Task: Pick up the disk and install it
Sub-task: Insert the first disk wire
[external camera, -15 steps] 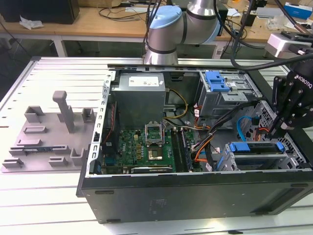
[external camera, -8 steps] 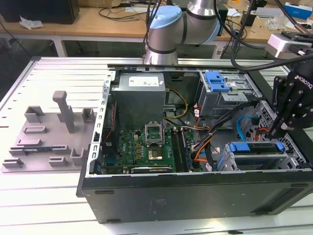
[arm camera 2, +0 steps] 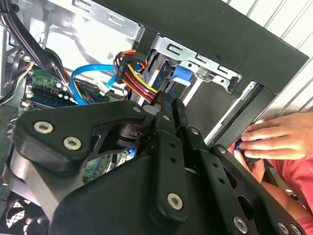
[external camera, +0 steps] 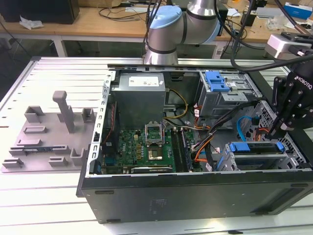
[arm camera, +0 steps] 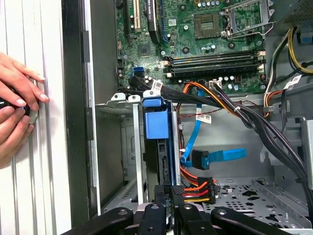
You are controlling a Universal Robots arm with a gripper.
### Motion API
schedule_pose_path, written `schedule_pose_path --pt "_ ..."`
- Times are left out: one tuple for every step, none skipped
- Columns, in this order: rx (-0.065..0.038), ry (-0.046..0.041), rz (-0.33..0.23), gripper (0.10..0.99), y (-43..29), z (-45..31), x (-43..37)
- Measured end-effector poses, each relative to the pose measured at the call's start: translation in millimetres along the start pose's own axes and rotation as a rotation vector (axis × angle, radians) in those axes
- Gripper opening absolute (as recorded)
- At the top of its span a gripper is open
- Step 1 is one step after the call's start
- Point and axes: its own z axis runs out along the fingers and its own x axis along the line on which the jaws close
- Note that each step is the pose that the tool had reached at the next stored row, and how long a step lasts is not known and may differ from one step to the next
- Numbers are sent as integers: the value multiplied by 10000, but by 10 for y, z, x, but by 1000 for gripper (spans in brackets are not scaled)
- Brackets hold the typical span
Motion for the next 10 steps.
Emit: schedule_pose_path --pt "22 -18 3 165 14 2 1" --pt "71 -60 -7 165 33 3 3" --pt "102 -89 -26 165 42 4 4" --pt "136 -112 -44 165 45 5 5" --pt "165 -128 -57 165 49 6 6" --pt "198 -138 -75 165 52 5 10" --pt "200 -138 -82 165 53 6 15" --pt "200 -139 -82 165 57 9 23" --pt "200 -139 -83 165 58 10 30" --pt "200 -139 -84 165 57 12 34"
